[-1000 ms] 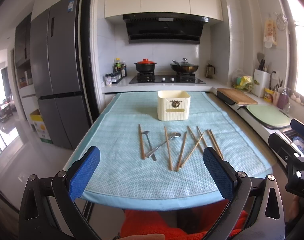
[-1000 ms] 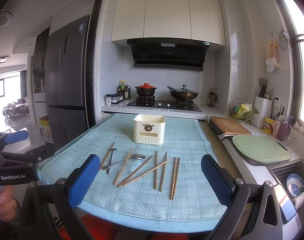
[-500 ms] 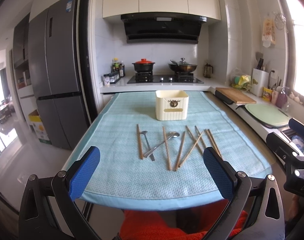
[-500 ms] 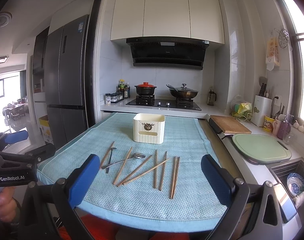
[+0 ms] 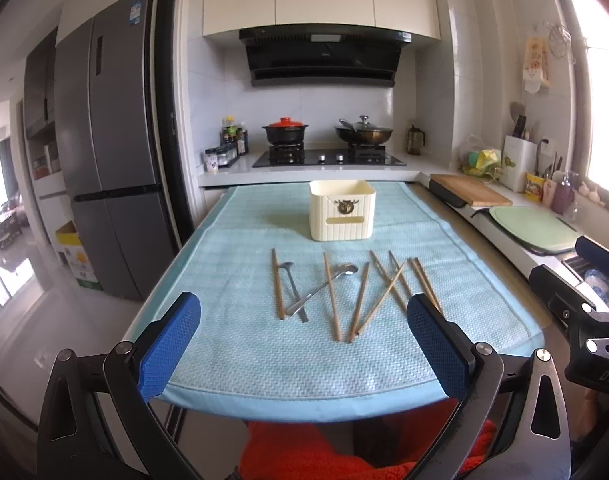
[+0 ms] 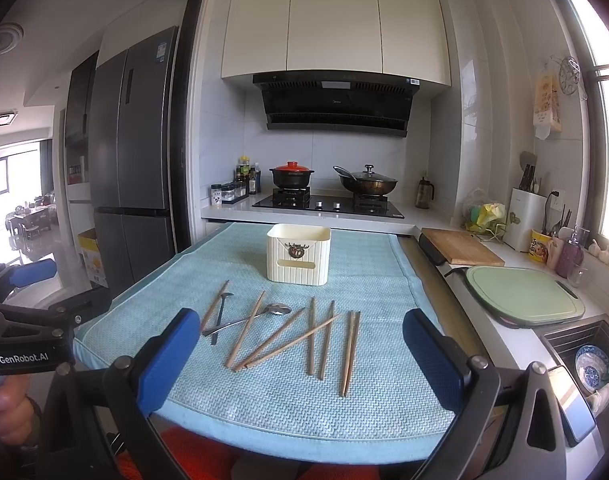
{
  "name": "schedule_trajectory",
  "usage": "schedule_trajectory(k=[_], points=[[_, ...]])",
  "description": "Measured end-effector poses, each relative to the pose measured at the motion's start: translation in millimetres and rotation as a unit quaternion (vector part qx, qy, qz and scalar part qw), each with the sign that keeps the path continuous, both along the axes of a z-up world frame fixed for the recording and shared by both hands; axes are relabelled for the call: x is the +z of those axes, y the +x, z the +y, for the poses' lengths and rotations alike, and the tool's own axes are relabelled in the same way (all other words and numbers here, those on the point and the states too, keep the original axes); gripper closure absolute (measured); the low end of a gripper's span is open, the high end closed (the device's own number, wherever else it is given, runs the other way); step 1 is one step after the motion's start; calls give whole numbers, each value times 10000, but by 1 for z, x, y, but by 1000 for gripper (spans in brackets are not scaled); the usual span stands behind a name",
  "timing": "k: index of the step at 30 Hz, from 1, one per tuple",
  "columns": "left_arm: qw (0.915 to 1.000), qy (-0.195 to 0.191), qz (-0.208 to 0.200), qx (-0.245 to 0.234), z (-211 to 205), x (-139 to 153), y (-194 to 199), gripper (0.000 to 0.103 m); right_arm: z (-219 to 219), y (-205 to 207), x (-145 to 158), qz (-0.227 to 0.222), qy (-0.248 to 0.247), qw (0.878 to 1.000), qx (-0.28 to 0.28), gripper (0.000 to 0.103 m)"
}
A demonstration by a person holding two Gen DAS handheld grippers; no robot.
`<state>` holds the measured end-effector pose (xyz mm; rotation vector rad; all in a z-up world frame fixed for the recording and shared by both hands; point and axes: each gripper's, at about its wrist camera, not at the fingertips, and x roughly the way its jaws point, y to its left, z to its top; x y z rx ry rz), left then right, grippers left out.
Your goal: Organize utensils
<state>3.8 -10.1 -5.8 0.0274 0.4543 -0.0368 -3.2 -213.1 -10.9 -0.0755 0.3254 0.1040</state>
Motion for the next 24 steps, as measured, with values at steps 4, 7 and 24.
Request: schedule_trajectory(k=[4,7,24], points=[[10000,5,0,-11,0,0,0,0,0,0,0,11,6,10000,4,0],[10000,3,-2,-12,0,0,0,0,0,0,0,7,2,10000,0,0],[10000,-4,7,-27,-1,2,0,0,0,2,1,26,2,10000,19,0]])
